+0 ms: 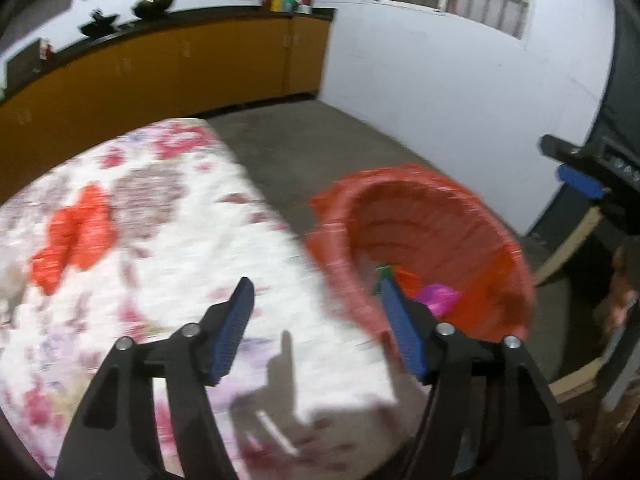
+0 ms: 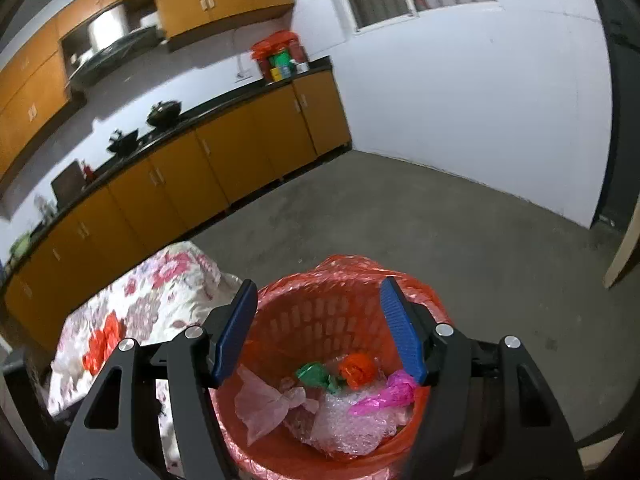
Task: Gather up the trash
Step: 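Grasp white plastic bag with left tool while right tool grasps red bag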
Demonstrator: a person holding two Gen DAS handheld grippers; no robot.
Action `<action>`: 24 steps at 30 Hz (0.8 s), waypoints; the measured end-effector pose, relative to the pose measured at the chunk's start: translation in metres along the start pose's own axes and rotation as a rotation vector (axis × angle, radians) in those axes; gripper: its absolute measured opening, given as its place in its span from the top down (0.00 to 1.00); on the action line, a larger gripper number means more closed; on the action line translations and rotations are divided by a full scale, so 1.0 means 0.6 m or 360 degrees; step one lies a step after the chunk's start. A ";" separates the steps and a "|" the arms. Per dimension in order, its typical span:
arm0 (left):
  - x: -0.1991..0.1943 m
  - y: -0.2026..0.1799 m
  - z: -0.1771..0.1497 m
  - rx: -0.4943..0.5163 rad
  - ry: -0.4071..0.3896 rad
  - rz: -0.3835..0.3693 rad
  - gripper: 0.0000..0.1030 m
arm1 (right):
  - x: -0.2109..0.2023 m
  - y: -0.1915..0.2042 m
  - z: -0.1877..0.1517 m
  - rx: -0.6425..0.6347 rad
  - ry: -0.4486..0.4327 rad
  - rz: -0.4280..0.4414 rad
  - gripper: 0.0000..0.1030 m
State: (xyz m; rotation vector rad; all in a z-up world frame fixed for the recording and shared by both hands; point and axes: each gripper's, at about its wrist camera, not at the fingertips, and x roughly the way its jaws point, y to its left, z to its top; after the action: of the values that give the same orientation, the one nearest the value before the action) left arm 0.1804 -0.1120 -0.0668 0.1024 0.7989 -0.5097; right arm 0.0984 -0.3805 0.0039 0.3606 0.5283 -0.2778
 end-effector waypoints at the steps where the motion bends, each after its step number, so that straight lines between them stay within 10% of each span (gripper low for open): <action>1: -0.006 0.014 -0.004 -0.0004 -0.0006 0.0044 0.32 | 0.002 0.011 -0.004 -0.0026 0.0011 0.0014 0.38; 24: -0.128 0.449 -0.030 -0.0606 -0.0187 0.0903 0.19 | 0.082 0.295 -0.071 -0.0452 0.0278 0.0417 0.36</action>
State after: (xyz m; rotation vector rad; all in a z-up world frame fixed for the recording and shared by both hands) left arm 0.2517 0.1593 -0.0522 -0.0543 0.7004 0.1743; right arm 0.1823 -0.2121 -0.0104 0.1752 0.6750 0.0833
